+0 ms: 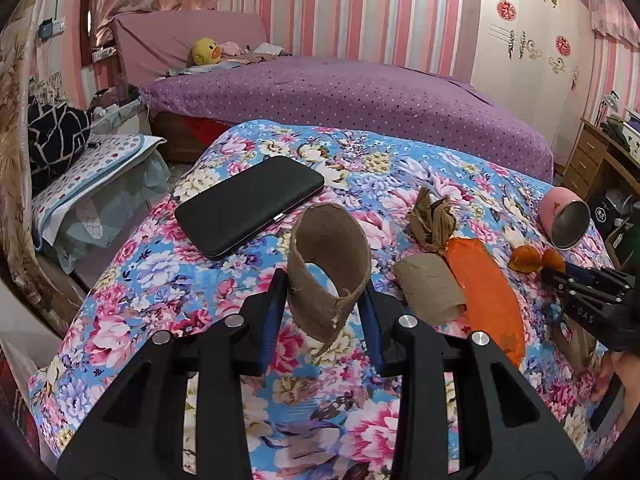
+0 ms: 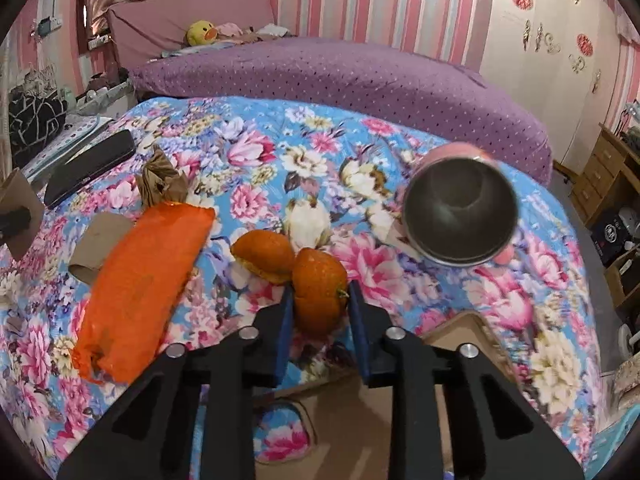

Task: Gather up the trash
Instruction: 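Grasp a tangerine with the right tool while the left tool holds the paper cup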

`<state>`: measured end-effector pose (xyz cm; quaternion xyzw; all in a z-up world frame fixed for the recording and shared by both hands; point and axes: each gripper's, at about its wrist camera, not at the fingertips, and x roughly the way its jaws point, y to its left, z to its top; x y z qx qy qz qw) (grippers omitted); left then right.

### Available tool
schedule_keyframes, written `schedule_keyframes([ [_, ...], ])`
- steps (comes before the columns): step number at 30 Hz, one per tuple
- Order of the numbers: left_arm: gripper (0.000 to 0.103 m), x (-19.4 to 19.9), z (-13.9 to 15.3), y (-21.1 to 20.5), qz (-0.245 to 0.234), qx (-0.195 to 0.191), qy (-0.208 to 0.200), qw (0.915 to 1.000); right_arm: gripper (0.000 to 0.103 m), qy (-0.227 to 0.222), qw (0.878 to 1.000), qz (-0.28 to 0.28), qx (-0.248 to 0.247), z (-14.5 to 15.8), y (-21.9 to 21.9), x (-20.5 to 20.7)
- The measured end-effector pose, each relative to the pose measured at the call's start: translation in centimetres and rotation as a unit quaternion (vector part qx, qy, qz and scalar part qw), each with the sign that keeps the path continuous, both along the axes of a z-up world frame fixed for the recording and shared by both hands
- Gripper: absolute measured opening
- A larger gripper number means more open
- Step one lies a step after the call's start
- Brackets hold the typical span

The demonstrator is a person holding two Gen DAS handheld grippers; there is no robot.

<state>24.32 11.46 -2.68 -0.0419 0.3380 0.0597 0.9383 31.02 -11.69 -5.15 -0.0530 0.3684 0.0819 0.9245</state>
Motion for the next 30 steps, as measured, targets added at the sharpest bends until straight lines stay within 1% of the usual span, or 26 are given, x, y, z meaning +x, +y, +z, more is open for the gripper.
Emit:
schedule_keyframes([
  [4,0.034,-0.5,0.5,-0.7,-0.005,0.003,-0.009,0.9999,0.024,-0.022,1.000,-0.009,0.013,1.1,-1.5,-1.9],
  [7,0.034,-1.1,0.8,-1.4,-0.010,0.008,-0.014,0.9998,0.024,-0.039,0.999,-0.019,0.024,1.9,-3.0,-4.1],
  [11,0.034,-2.1,1.3,-2.7,-0.019,0.017,-0.024,0.9994,0.024,-0.057,0.998,-0.027,0.022,2.7,-4.7,-7.0],
  [15,0.034,-3.3,1.9,-4.0,-0.026,0.010,-0.031,0.9991,0.024,-0.075,0.996,-0.047,0.034,3.6,-7.3,-9.9],
  [18,0.034,-4.2,2.2,-5.2,-0.036,-0.004,-0.034,0.9988,0.024,-0.085,0.994,-0.062,0.043,4.3,-8.9,-11.6],
  [22,0.034,-5.0,2.4,-7.1,-0.046,-0.002,-0.041,0.9981,0.024,-0.102,0.990,-0.083,0.043,5.4,-11.3,-14.5],
  [26,0.034,-5.4,2.1,-9.2,-0.056,-0.003,-0.040,0.9977,0.025,-0.117,0.987,-0.101,0.037,5.3,-12.9,-16.4],
  [30,0.034,-5.6,1.6,-11.0,-0.063,0.022,-0.038,0.9971,0.025,-0.114,0.986,-0.111,0.042,4.5,-14.5,-17.0],
])
